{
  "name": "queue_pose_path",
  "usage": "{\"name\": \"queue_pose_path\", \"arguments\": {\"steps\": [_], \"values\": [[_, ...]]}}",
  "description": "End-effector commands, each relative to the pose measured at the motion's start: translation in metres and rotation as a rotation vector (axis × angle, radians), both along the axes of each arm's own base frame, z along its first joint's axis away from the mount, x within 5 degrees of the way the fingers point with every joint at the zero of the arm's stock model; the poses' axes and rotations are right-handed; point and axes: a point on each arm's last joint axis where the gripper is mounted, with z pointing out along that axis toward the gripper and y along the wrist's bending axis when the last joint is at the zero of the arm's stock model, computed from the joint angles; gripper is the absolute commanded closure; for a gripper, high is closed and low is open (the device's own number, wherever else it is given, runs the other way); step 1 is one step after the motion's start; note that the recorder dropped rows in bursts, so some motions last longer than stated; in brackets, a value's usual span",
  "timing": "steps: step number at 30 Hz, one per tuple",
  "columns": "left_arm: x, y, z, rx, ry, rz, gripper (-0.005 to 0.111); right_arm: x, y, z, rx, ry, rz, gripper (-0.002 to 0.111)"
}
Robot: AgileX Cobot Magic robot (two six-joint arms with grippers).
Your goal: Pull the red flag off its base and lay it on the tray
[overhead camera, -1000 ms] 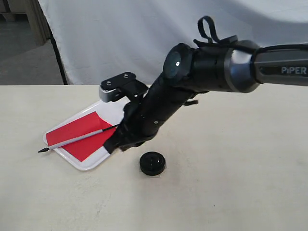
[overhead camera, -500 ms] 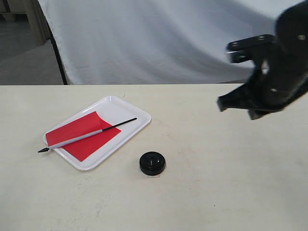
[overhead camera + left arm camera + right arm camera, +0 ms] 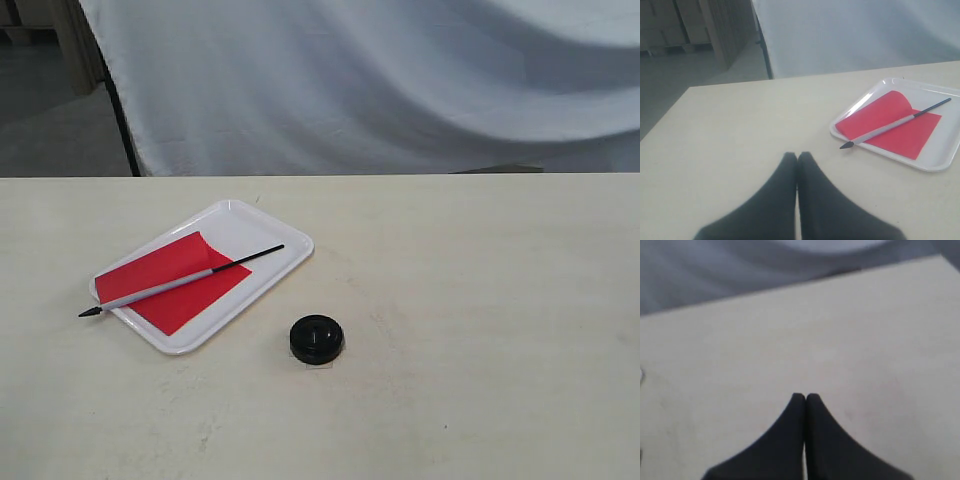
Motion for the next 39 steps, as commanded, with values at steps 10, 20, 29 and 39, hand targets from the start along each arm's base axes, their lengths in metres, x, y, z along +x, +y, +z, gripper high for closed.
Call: {"name": "queue_pose_path", "arguments": {"steps": [10,20,29,39], "values": [[0.0,0.0,0.0,0.002,-0.009,-0.007,0.107,-0.107,0.005,0.013,-0.027,-0.702,0.05,0.109],[0.0,0.0,0.0,0.002,-0.009,-0.007,0.107,-0.107,0.005,0.011,0.01,-0.686,0.046,0.109],[0.0,0.0,0.0,0.002,-0.009,-0.007,0.107,-0.087,0.009,-0.04,0.053,-0.667,0.092,0.109],[0.0,0.0,0.0,0.002,-0.009,-0.007,0.107,-0.08,0.006,-0.086,0.071,-0.425,0.049,0.109]]}}
